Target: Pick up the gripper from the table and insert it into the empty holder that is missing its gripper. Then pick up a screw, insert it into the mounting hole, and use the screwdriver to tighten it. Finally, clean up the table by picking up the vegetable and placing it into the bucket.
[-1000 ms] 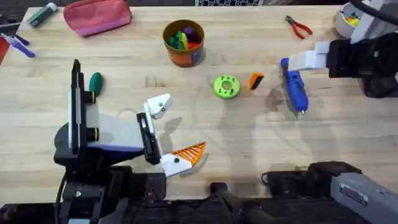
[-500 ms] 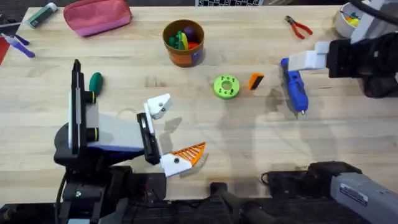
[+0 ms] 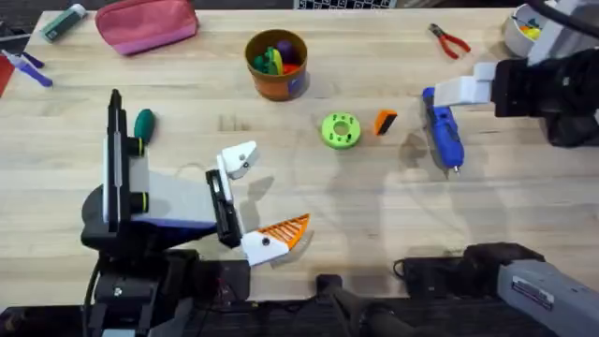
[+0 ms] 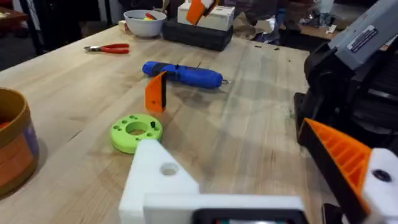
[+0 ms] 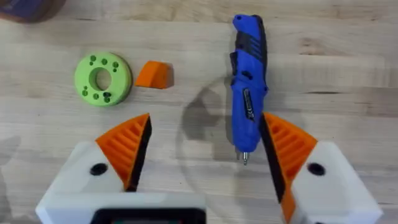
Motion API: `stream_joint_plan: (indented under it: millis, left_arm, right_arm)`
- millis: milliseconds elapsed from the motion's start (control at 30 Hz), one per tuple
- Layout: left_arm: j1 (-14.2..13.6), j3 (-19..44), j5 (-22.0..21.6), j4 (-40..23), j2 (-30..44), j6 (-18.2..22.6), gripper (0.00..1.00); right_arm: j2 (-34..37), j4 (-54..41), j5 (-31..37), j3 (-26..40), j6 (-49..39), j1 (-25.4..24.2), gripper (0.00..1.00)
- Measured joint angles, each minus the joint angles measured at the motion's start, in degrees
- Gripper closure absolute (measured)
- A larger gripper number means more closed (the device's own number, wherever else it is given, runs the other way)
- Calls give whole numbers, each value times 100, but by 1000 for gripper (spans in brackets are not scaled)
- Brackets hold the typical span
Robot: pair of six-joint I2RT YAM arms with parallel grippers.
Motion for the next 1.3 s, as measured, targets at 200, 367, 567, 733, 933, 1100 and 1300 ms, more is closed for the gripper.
stream_joint_plan:
  millis: [200, 367, 567, 733, 933, 1100, 1300]
  left_arm:
    - [0, 0, 2, 0, 0, 0, 14]
    - [0, 0, 2, 0, 0, -1, 14]
    - [0, 0, 2, 0, 0, 0, 14]
    - [0, 0, 0, 0, 0, 0, 14]
    - [0, 0, 2, 0, 0, 0, 15]
    - [0, 0, 2, 0, 0, 0, 14]
    - [0, 0, 1, 0, 0, 2, 14]
  right_arm:
    - [0, 0, -2, 0, 0, 0, 9]
    - [0, 0, 0, 0, 0, 0, 7]
    - [0, 2, -2, 0, 0, 0, 7]
    - [0, 2, -2, 0, 0, 0, 7]
    - [0, -6, -2, 0, 29, 0, 8]
    - [52, -465, 59, 145, 552, 97, 8]
    - [533, -826, 474, 768, 1458, 776, 8]
